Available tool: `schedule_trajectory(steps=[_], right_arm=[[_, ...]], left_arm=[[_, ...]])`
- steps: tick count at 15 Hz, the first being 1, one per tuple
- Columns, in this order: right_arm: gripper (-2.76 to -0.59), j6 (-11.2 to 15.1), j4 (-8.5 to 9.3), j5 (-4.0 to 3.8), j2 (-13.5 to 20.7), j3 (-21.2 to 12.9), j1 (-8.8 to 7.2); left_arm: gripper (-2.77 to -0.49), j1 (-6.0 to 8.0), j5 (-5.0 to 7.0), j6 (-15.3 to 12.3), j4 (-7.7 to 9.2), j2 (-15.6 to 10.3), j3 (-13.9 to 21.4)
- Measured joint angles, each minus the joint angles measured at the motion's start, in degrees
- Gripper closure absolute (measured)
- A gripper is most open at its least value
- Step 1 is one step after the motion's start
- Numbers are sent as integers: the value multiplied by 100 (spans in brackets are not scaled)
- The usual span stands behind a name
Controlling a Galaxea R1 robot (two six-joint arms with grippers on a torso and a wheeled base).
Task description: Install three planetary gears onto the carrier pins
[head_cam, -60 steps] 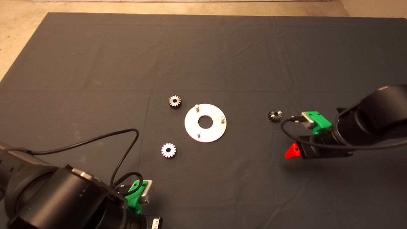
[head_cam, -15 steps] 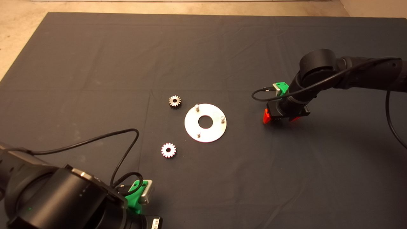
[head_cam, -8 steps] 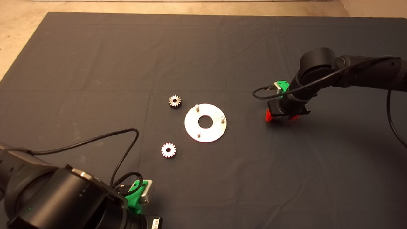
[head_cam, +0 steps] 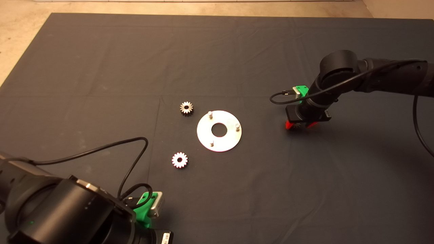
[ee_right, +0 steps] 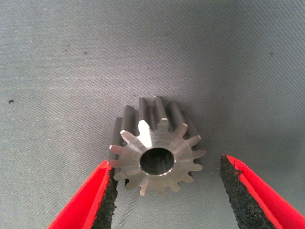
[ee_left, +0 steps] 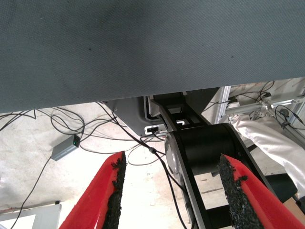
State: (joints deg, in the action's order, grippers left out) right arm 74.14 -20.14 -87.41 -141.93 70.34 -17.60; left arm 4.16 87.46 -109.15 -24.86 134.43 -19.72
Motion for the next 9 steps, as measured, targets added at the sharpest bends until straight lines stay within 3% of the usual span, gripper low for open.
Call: schedule_trajectory(steps=[7,9], right_arm=[[-138,-2,0,18,-2,2,0],[-124,-2,0,17,0,2,0]], left_arm=[[-132,-2,2,0,0,0,0],[-132,-2,2,0,0,0,0]])
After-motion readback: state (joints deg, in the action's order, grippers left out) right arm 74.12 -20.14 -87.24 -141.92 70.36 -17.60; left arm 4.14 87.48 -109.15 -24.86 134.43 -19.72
